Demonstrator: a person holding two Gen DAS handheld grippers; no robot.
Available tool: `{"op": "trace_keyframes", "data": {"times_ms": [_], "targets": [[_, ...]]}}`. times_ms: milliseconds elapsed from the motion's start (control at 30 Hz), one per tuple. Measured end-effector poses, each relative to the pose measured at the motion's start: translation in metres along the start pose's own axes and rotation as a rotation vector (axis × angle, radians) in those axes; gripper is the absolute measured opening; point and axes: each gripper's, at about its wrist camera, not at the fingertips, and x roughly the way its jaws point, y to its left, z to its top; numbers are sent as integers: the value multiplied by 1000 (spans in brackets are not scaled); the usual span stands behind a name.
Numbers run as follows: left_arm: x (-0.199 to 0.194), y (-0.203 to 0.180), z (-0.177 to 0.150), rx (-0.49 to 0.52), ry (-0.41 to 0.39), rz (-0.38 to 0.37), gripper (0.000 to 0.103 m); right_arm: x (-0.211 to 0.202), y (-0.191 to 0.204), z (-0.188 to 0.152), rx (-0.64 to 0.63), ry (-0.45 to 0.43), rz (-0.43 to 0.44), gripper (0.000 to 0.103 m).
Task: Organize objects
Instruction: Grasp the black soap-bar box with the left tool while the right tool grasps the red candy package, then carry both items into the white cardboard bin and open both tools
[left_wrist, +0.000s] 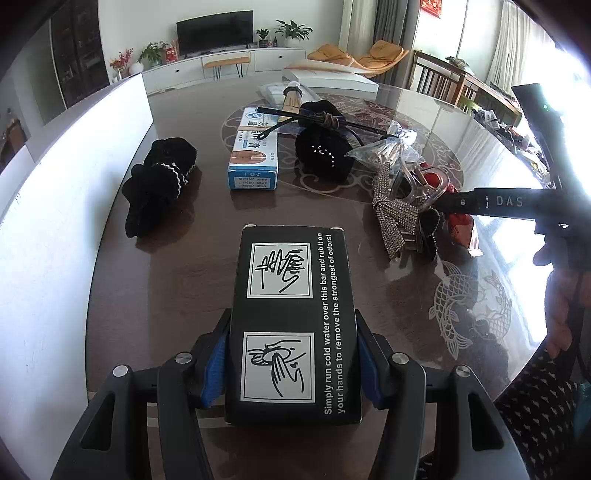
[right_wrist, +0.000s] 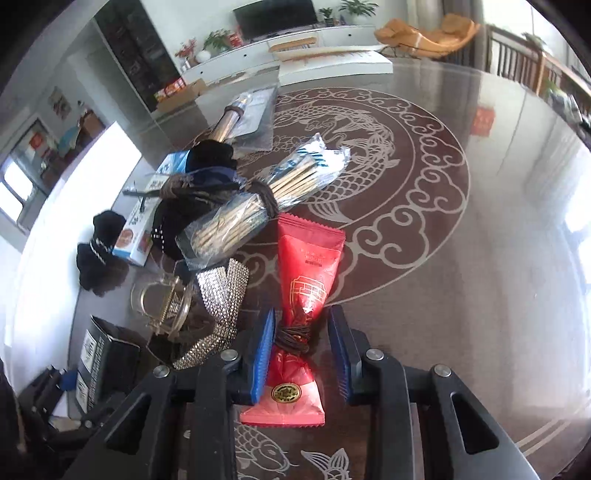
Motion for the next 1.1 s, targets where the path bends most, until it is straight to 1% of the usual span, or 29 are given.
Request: {"op": "trace_keyframes", "data": {"times_ms": [33,67,133,200,267,333,400,467,567,633,700,800,833,867,900,933,967,1000,1033,1067,1100], "targets": [[0,1,1,-10,-2,-5,58,-1,6,-2,-54,3,-45,23],[-1,4,1,-27,-4,-12,58,-2,8,-4,-86,9,-69,18],[-11,9,3,-61,-11,-39,58,-7,6,-8,-88,14,-64,17],[-28,15,7,-83,-39,-60,58,-20,4,-12,-79,-5,-48,17],[-51,23,13,-101,-81,-67,58,-41,6,-13,-71,-32,-4,17],[-80,38,19,-126,-127,-72,58,-66,19,-9,-84,-63,50,17],[-107,60,25,-159,-171,-55,58,-90,42,0,-105,-83,150,17],[-130,89,27,-199,-197,-3,58,-110,74,12,-136,-96,263,17],[-149,140,22,-268,-200,129,58,-122,142,32,-207,-78,440,17],[-155,173,13,-315,-179,230,58,-126,190,43,-258,-59,550,17],[-158,203,2,-360,-158,300,58,-123,238,48,-291,-31,647,17],[-154,233,-12,-412,-100,394,58,-106,298,48,-320,3,745,19],[-150,243,-14,-432,-76,418,59,-96,315,45,-331,29,761,20],[-147,248,-17,-449,-59,440,59,-84,329,43,-337,67,757,29],[-145,251,-20,-462,-48,457,59,-74,336,41,-336,99,739,41],[-144,252,-22,-467,-42,463,59,-68,336,39,-325,100,719,45],[-144,251,-24,-465,-45,461,62,-67,330,37,-316,73,706,52],[-144,248,-24,-459,-57,455,66,-70,321,35,-318,33,682,64],[-145,243,-24,-451,-74,449,73,-72,309,33,-324,-8,639,70],[-146,236,-21,-441,-94,437,74,-76,295,32,-327,-51,591,77],[-147,227,-18,-427,-114,410,74,-80,278,30,-333,-93,548,82]]}}
